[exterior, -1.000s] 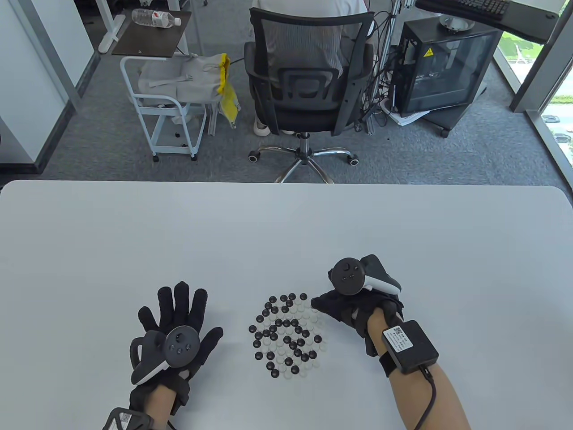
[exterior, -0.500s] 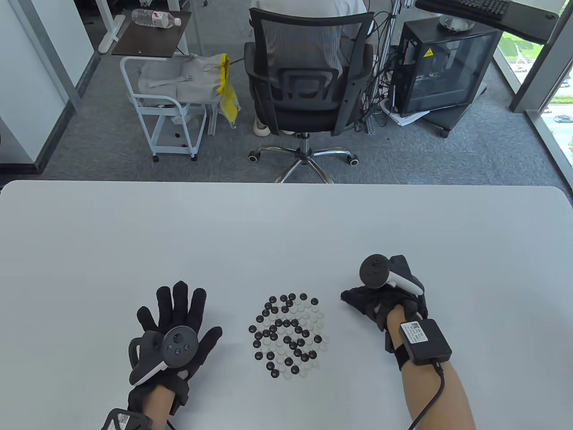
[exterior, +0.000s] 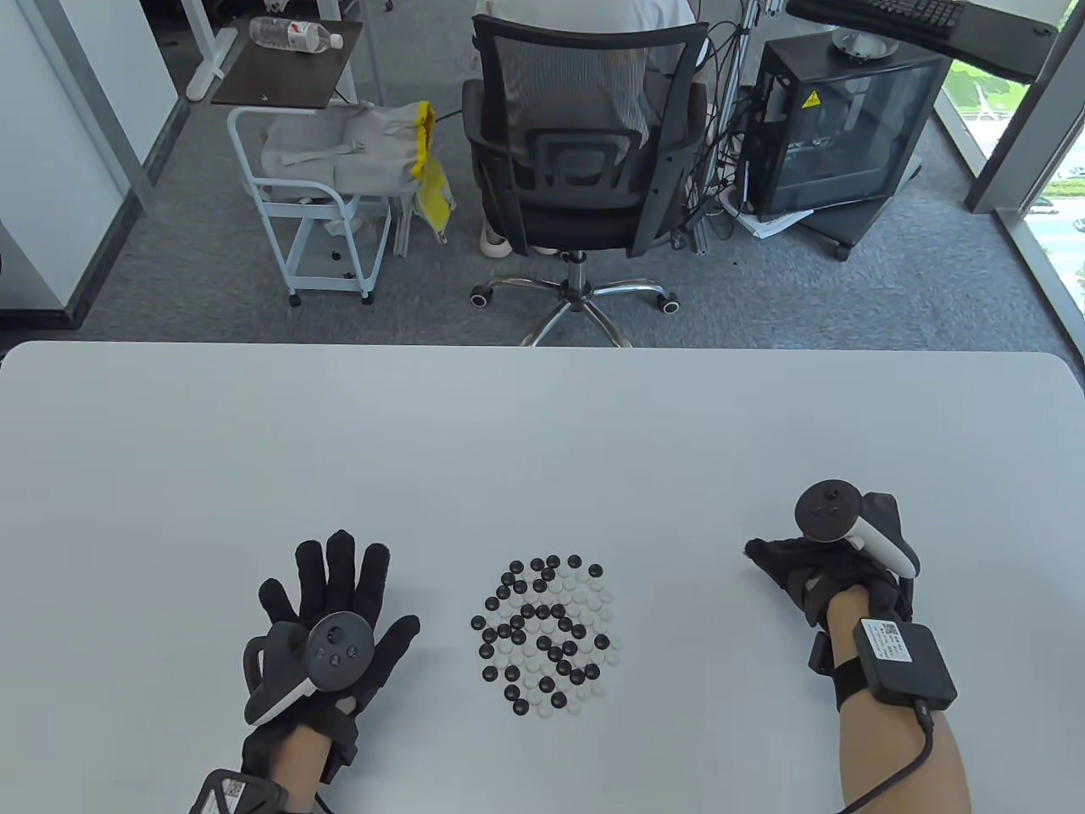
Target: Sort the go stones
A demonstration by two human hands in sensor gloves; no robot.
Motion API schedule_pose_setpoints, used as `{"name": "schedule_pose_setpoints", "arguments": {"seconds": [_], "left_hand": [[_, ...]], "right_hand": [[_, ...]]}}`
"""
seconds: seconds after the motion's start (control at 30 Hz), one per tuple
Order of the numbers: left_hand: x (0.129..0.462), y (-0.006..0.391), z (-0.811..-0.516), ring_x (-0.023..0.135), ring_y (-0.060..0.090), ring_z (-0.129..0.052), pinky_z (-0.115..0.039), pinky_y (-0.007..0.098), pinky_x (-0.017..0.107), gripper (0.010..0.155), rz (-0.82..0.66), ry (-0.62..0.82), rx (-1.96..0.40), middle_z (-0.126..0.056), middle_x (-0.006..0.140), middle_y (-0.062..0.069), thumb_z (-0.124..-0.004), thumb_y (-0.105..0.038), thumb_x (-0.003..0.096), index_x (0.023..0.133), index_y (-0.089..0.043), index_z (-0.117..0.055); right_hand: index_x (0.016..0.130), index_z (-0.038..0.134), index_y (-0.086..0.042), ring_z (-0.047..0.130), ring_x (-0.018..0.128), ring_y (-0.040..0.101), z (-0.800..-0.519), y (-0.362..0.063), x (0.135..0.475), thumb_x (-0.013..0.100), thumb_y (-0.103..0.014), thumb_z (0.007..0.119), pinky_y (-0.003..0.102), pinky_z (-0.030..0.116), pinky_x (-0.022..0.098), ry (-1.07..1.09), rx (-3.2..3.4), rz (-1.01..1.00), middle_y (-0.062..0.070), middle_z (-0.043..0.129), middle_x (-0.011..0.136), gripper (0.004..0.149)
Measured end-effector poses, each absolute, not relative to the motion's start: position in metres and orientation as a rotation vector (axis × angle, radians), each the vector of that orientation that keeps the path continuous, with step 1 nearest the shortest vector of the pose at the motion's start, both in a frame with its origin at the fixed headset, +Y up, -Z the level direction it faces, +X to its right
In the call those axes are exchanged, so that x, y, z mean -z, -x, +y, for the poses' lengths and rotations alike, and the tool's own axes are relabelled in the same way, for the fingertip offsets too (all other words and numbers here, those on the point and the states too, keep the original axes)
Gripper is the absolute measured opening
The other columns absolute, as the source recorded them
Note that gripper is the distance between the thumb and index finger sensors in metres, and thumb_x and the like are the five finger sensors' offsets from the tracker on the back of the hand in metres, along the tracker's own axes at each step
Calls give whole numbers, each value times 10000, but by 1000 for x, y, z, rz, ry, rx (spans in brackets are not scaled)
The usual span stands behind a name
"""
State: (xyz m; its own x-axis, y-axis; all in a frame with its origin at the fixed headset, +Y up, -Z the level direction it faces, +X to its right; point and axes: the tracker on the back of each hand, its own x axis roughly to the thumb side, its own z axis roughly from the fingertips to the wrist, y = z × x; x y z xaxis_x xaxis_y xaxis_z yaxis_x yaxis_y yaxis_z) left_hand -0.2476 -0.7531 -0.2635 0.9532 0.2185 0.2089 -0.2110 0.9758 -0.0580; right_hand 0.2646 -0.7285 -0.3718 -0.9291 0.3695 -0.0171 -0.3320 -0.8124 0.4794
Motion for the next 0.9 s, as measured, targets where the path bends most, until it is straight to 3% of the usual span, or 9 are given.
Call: {"name": "schedule_pose_setpoints", "arguments": {"seconds": [0.2,0.4,0.7,0.9], "left_hand": [[263,246,-753,1067,593,22,-65,866,551,856,-223,34,-214,-14,1236,303,-578,-614,624,1209,-167,-142],[262,245,-753,1066,595,21,-66,867,550,855,-231,33,-212,-15,1236,304,-576,-615,625,1209,-167,-141],[261,247,-753,1066,596,22,-66,867,549,857,-228,28,-224,-14,1236,306,-576,-616,625,1210,-166,-139],[261,247,-753,1066,595,22,-66,867,549,857,-224,33,-224,-15,1236,305,-575,-616,625,1210,-167,-139]], "right_hand": [[1063,782,-48,57,964,732,-714,-186,370,659,-486,589,949,169,549,-457,-2689,754,442,240,1177,626],[1091,741,-68,38,957,726,-735,-132,370,657,-490,579,947,166,550,-656,-2637,872,436,209,1177,627],[1117,701,-72,18,946,725,-762,-113,375,653,-495,566,947,153,544,-679,-2621,974,440,182,1169,642],[1120,694,-105,23,953,722,-763,-144,383,654,-494,564,948,150,548,-526,-2694,959,435,196,1172,620]]}}
